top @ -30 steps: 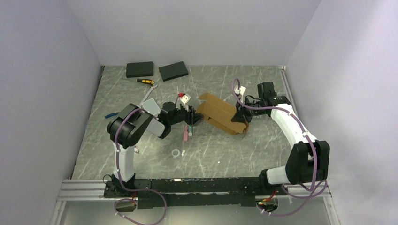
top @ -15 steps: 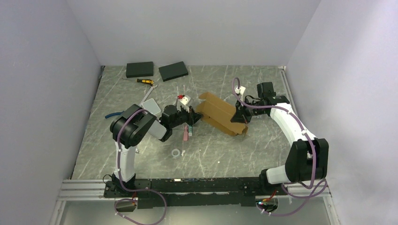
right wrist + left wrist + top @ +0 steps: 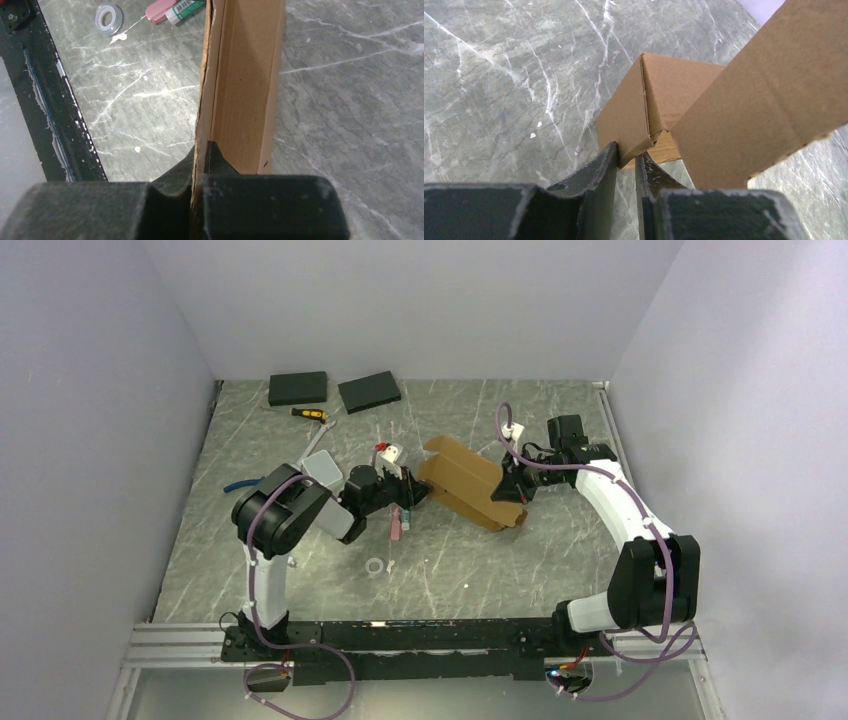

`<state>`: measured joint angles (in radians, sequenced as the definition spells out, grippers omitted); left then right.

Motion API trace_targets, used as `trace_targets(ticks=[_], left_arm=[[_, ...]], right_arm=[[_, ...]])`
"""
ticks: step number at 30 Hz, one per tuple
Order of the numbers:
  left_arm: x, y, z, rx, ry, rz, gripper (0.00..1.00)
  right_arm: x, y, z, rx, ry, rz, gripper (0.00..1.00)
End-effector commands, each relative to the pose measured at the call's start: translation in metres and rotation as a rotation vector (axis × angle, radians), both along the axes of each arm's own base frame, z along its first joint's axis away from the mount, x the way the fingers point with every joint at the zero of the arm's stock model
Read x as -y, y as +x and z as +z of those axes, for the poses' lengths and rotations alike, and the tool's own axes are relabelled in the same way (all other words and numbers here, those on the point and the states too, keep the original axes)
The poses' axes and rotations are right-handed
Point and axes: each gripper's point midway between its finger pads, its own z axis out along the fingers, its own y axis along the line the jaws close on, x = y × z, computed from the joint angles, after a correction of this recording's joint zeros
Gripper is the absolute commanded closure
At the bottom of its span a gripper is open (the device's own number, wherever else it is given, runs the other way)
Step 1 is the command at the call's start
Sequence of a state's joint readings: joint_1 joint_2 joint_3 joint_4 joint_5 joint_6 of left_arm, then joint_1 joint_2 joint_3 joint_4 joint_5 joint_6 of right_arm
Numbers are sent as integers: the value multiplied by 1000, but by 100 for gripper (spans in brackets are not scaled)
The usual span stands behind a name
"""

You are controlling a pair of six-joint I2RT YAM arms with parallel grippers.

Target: Fold the paper box

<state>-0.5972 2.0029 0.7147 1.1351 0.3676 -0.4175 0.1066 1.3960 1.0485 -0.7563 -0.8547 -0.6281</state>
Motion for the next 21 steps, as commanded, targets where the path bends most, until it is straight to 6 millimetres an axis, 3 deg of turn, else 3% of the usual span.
trace_targets(ticks=[1,14,21], left_arm=[[7,3,24,23,-21,10,75],[8,15,38,102,-70,62,62],[14,16,35,118,-74,37,67]], right_arm=[[-3,6,11,33,16,9,100],[-4,6,10,20,21,13,100],[-4,6,10,17,21,10,100]])
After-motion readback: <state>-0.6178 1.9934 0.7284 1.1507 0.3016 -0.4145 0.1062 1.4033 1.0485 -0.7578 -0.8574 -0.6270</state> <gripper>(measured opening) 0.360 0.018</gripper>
